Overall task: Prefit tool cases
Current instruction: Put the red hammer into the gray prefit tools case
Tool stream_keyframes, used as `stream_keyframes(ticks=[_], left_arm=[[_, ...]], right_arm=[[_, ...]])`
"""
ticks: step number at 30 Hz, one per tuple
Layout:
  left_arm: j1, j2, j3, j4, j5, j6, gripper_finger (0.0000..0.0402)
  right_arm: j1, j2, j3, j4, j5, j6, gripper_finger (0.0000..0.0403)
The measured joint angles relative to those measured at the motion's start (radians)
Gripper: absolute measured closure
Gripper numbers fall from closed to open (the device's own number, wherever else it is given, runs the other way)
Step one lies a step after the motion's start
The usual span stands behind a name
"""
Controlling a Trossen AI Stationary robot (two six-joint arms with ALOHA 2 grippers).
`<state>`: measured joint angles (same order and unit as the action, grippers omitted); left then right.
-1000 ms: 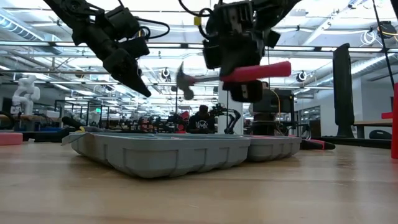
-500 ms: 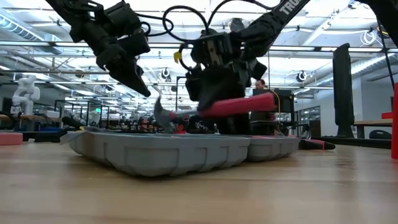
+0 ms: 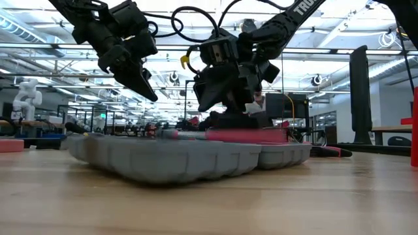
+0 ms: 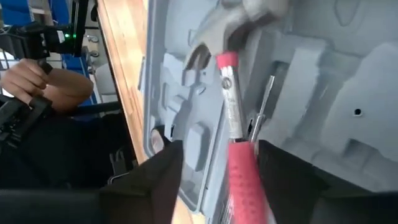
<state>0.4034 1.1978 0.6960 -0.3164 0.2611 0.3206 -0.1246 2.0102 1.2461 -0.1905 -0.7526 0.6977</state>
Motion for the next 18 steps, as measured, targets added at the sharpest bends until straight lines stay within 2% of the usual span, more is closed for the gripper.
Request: stream_keyframes(ticks=[5, 9, 11, 13, 15, 18], left_arm=[[-0.001, 0.0, 0.0, 0.0, 0.0, 0.023, 0.0311], [-0.025, 0.0, 0.0, 0.003, -0.001, 0.138, 0.0311], [-0.049, 0.0, 0.0, 0.022, -0.006, 0.197, 0.0311], [-0.083, 0.0, 0.0, 0.061, -0.037, 0.224, 0.0311], [-0.133, 0.0, 0.0, 0.09, -0.119, 0.242, 0.0311], [-0.217, 0.011, 0.0, 0.126, -0.294, 0.266, 0.0311]], right_arm=[[0.0, -0.003, 0.0, -0.001, 0.0, 0.002, 0.0195], [0.0, -0.043, 0.0, -0.004, 0.001, -0.03, 0.0212], [0.002, -0.078, 0.0, -0.022, 0.033, -0.064, 0.022], [0.01, -0.129, 0.0, -0.044, 0.087, -0.117, 0.0228], [0.023, -0.194, 0.0, -0.101, 0.178, -0.185, 0.0235], [0.062, -0.299, 0.0, -0.268, 0.431, -0.317, 0.0243]])
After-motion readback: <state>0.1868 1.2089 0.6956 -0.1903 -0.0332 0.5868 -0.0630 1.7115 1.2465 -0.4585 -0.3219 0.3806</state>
